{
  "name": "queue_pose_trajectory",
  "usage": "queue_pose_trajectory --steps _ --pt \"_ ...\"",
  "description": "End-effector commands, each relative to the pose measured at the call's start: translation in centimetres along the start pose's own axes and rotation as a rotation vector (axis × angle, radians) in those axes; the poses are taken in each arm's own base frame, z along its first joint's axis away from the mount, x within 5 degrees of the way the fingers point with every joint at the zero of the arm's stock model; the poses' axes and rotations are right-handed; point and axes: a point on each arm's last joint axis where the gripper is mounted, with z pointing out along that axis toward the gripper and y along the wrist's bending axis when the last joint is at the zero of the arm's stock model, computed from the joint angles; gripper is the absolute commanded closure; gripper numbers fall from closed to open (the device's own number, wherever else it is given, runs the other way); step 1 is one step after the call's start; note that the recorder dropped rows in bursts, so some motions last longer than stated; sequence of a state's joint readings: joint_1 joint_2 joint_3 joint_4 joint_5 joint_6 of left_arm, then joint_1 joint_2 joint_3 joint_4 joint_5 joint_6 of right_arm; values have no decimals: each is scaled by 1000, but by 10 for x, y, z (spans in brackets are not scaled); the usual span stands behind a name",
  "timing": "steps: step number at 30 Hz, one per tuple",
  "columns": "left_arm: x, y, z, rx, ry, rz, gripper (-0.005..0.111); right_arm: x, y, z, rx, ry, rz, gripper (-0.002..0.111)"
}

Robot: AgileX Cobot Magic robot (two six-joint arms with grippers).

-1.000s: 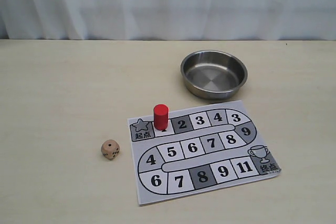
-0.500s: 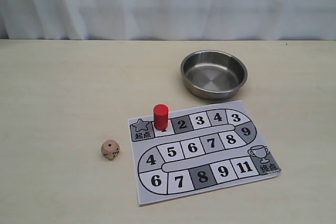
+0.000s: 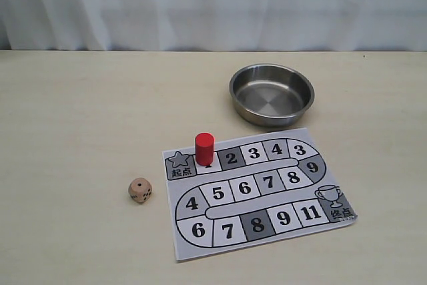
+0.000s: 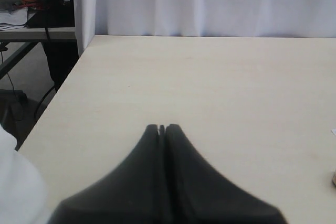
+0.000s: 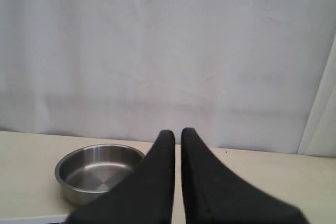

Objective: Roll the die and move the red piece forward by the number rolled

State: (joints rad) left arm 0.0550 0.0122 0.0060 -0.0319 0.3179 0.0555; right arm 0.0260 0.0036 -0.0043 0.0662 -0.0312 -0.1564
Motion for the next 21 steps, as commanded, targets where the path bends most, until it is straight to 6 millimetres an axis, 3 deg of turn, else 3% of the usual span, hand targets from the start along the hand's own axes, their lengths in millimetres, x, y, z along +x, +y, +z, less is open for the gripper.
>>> queue_pose_trajectory --steps 1,10,21 --pt "-3 0 -1 7 -17 3 107 2 -2 0 46 8 -22 104" --pt "-3 0 -1 7 -17 3 107 19 0 -2 17 194 -18 104" --pt "-3 0 -1 7 -17 3 107 19 0 -2 21 194 -18 104"
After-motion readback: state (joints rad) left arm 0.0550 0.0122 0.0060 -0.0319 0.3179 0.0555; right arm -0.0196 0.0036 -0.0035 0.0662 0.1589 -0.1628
